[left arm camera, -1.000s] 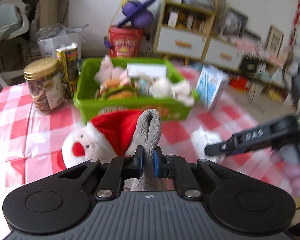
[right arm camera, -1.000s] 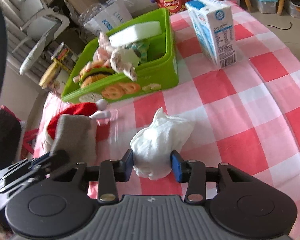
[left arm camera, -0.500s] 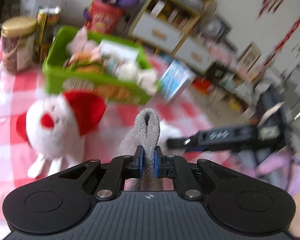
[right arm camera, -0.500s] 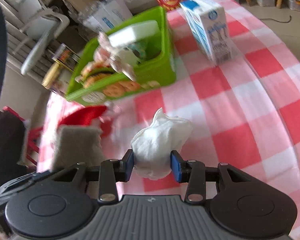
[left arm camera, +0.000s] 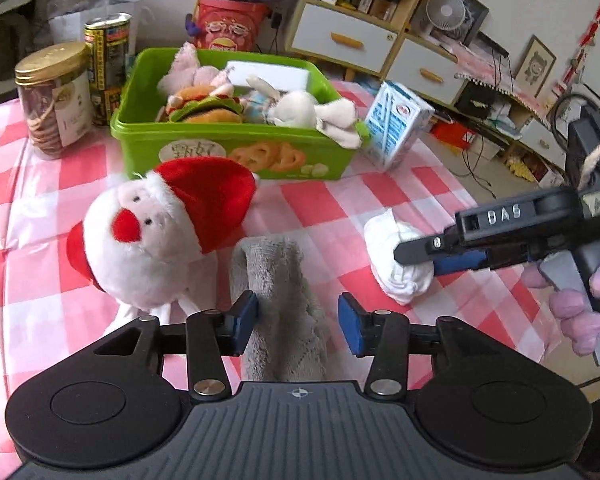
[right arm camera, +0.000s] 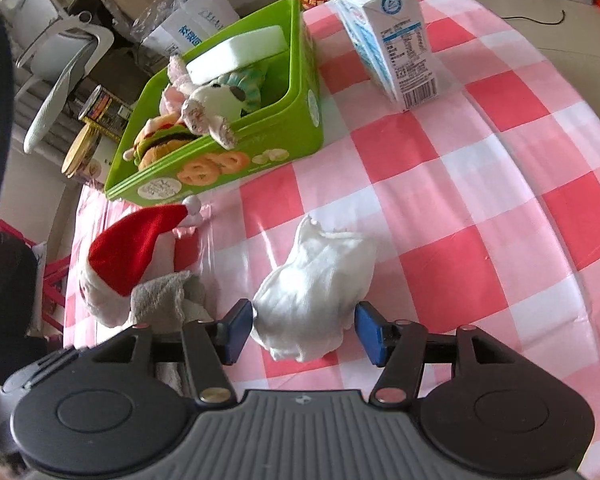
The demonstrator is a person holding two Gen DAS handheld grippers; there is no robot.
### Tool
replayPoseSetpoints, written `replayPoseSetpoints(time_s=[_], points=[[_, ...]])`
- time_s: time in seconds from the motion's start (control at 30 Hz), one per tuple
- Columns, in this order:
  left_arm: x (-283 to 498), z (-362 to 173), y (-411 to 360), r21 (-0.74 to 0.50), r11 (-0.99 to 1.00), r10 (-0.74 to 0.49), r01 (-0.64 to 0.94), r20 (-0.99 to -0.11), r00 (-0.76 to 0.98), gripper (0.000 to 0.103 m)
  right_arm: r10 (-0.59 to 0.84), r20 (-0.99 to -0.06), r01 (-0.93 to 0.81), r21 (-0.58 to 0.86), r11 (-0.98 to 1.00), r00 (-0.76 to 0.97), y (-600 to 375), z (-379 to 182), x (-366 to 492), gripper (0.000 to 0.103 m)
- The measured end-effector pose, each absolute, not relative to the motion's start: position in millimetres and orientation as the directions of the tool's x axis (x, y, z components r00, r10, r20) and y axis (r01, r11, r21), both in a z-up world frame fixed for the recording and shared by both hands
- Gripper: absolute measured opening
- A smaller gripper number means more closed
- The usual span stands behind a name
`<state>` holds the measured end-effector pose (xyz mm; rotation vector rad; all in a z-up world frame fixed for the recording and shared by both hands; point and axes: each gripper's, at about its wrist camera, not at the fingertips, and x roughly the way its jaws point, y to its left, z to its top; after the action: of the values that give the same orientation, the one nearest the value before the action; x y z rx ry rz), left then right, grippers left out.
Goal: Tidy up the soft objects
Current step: 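Lift the grey towel with the left tool while the right tool lifts the white cloth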
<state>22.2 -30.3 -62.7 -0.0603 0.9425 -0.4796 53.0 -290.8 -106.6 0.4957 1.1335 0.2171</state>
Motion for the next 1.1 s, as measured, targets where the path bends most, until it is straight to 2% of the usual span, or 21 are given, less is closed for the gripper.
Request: replayPoseSetpoints(time_s=[0.3, 0.43, 0.53, 0.57, 0.63, 0.7, 0.8, 1.1], points=[[19.9, -77.7, -50.6, -0.163, 0.908, -0.346, 0.386, -0.811, 0.471, 0.052, 0.417, -0.811, 0.087, 0.490, 0.868, 0.410, -282.6, -111.6, 55.0, 0.040], [15.5, -85.1, -64.1, -0.103, 0.900, -0.315, 0.423, -0.825, 0.469, 0.062, 0.396, -0.825, 0.063, 0.457, 0.887, 0.403, -275.6, -116.2, 55.6, 0.040], [13.9, -91.0, -68.5, -0.077, 0.896, -0.301, 0.437, -0.829, 0.471, 0.063, 0.383, -0.835, 0.060, 0.439, 0.896, 0.394, -272.2, -121.6, 55.0, 0.038], [13.4, -92.5, -69.3, -0.062, 0.896, -0.292, 0.441, -0.830, 0.476, 0.062, 0.380, -0.835, 0.055, 0.435, 0.899, 0.398, -271.3, -121.5, 54.4, 0.035], [11.5, -94.1, -71.2, -0.018, 0.898, -0.258, 0.440, -0.830, 0.494, 0.044, 0.378, -0.833, 0.046, 0.432, 0.901, 0.404, -270.3, -120.4, 54.5, 0.028], [10.7, -92.7, -70.3, 0.016, 0.903, -0.229, 0.430, -0.828, 0.511, 0.031, 0.383, -0.828, 0.043, 0.437, 0.898, 0.409, -270.8, -118.2, 54.2, 0.026], [13.2, -85.8, -62.1, -0.030, 0.915, -0.252, 0.402, -0.821, 0.512, 0.019, 0.395, -0.819, 0.046, 0.452, 0.891, 0.416, -272.4, -114.9, 53.3, 0.024], [12.6, -55.2, -54.8, -0.129, 0.913, -0.342, 0.387, -0.759, 0.554, 0.016, 0.436, -0.765, 0.057, 0.520, 0.852, 0.473, -285.1, -95.2, 52.5, 0.023]])
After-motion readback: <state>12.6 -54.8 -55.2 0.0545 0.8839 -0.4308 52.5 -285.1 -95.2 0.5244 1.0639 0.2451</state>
